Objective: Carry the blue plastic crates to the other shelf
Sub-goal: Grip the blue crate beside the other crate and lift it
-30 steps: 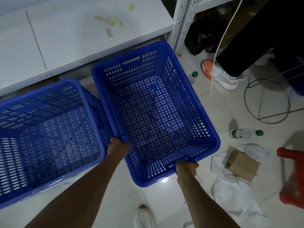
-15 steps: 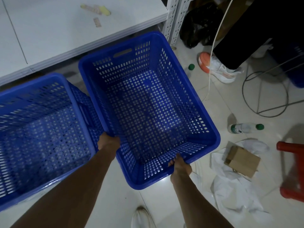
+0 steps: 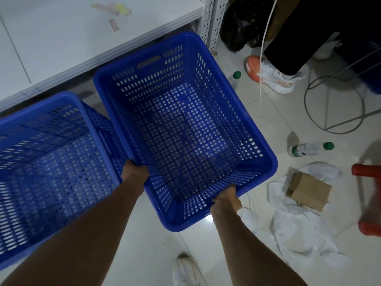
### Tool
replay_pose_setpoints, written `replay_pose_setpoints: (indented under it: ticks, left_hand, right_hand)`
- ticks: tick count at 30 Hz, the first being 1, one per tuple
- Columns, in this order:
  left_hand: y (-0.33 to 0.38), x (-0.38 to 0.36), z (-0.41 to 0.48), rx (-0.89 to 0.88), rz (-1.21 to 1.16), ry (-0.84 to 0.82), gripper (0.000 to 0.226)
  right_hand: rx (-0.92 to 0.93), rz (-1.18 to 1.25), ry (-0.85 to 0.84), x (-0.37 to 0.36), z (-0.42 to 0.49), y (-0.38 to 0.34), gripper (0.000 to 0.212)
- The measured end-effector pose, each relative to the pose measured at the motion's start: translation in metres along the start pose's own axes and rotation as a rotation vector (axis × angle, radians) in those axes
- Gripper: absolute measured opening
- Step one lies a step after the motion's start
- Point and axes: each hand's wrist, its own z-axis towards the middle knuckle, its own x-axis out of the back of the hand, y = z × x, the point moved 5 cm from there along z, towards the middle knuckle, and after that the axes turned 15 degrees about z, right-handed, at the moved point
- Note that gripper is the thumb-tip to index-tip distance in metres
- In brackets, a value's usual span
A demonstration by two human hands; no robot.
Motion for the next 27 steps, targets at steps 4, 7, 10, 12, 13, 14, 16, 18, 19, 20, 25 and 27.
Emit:
replay_pose_setpoints:
  ticks: [4, 7, 10, 12, 13, 14, 16, 18, 19, 20, 25, 27]
  left_hand:
    - [0.0, 0.005, 0.003, 0.005, -0.052, -0.028, 0.057]
    - [0.001, 0.009, -0.002, 0.054, -0.063, -0.045, 0.064]
    - [0.002, 0.012, -0.011, 0.067, -0.075, -0.057, 0.06]
    - [0.002, 0.014, -0.016, 0.073, -0.078, -0.054, 0.058]
    - [0.001, 0.015, -0.017, 0.083, -0.08, -0.054, 0.059]
    - [0.001, 0.016, -0.02, 0.084, -0.076, -0.058, 0.06]
    - [0.002, 0.018, -0.027, 0.081, -0.073, -0.061, 0.063]
    - [0.002, 0.02, -0.037, 0.086, -0.08, -0.07, 0.064]
    - [0.003, 0.021, -0.042, 0.086, -0.085, -0.078, 0.064]
    - [0.003, 0.022, -0.044, 0.074, -0.069, -0.077, 0.065]
    - [0.007, 0.032, -0.056, 0.075, -0.022, -0.071, 0.071]
    - [0.01, 0.038, -0.063, 0.065, -0.036, -0.065, 0.067]
  right_hand:
    - [-0.008, 0.026, 0.008, 0.003, -0.006, 0.004, 0.034]
    - [-0.001, 0.012, 0.006, 0.005, -0.01, 0.006, 0.034]
    - [-0.033, -0.012, -0.031, 0.006, -0.008, 0.012, 0.032]
    - [-0.036, -0.001, -0.009, 0.011, -0.01, 0.012, 0.026]
    - [-0.037, 0.008, 0.003, 0.013, -0.015, 0.01, 0.025]
    - [-0.037, 0.015, 0.016, 0.015, -0.021, 0.006, 0.027]
    - [-0.026, 0.01, 0.05, 0.019, -0.029, 0.0, 0.029]
    - [-0.009, 0.011, 0.078, 0.026, -0.036, -0.005, 0.028]
    - [0.002, 0.008, 0.09, 0.029, -0.038, -0.007, 0.027]
    - [0.007, 0.007, 0.098, 0.034, -0.041, -0.008, 0.027]
    - [0.027, 0.034, 0.101, 0.043, -0.053, -0.014, 0.029]
    - [0.038, 0.047, 0.082, 0.045, -0.063, -0.019, 0.03]
